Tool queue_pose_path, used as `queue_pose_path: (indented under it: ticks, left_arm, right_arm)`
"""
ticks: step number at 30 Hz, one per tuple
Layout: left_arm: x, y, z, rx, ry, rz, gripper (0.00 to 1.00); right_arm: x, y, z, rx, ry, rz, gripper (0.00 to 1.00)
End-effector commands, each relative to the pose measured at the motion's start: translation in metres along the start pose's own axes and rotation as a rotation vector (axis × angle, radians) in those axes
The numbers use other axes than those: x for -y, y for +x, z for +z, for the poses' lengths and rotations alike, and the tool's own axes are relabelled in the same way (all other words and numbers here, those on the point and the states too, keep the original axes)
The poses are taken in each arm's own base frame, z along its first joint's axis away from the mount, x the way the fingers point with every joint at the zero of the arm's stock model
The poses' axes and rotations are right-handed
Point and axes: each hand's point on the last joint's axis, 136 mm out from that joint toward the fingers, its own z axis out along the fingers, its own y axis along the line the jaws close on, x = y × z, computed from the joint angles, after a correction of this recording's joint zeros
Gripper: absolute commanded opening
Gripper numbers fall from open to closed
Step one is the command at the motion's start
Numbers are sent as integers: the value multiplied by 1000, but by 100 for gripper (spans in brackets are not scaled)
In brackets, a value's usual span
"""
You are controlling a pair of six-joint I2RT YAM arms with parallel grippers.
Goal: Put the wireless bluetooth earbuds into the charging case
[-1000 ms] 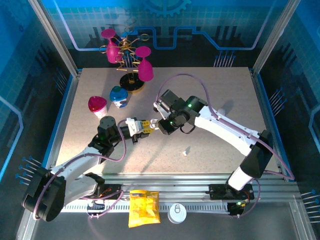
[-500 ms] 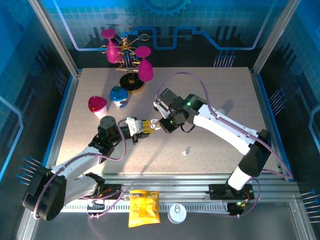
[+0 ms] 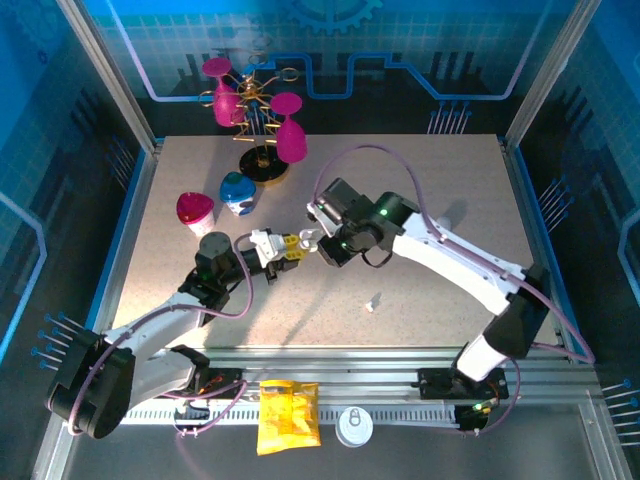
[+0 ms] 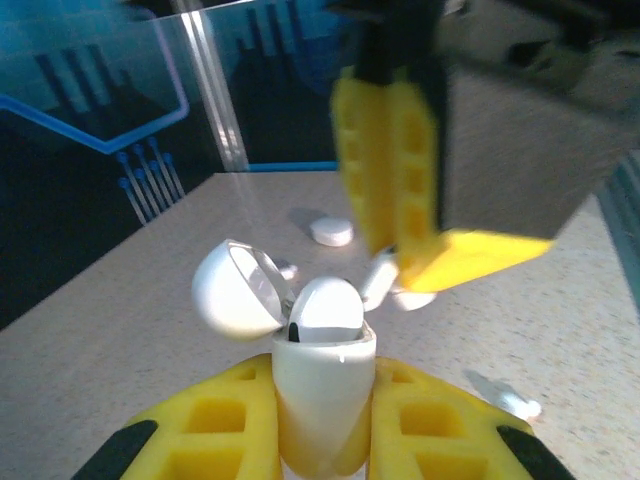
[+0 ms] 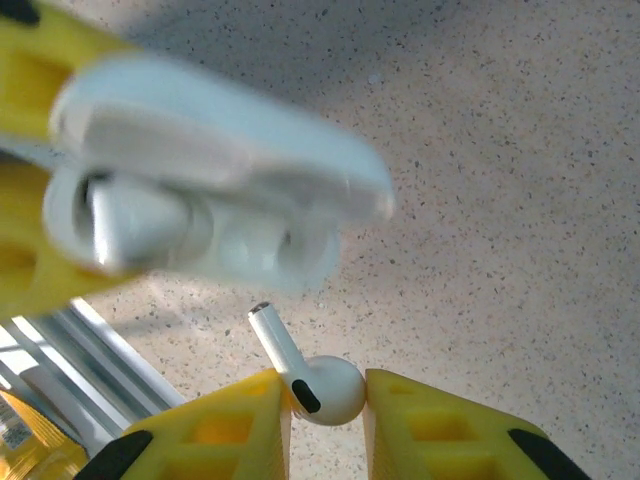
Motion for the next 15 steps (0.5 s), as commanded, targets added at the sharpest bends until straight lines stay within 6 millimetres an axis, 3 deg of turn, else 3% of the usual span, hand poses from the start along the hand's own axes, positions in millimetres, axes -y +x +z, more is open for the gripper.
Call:
queue_pose_path:
  ticks: [1,5,10,15]
  left_arm:
    - [-16,6,-5,13,-101,-16,4]
    - [-16,7,-10,32,-112,-22,3]
    - [-9,-1,-13,54,-83,-3,3]
    - [-2,-10,-16,55,-51,7,3]
  right_arm:
    - [10,4,-15,61,-31,82,23]
    - [37,32,3,37,-47,224,23]
    - [73,77,49,-43,-26,400,22]
    - [92,111,88,-140,33,459,23]
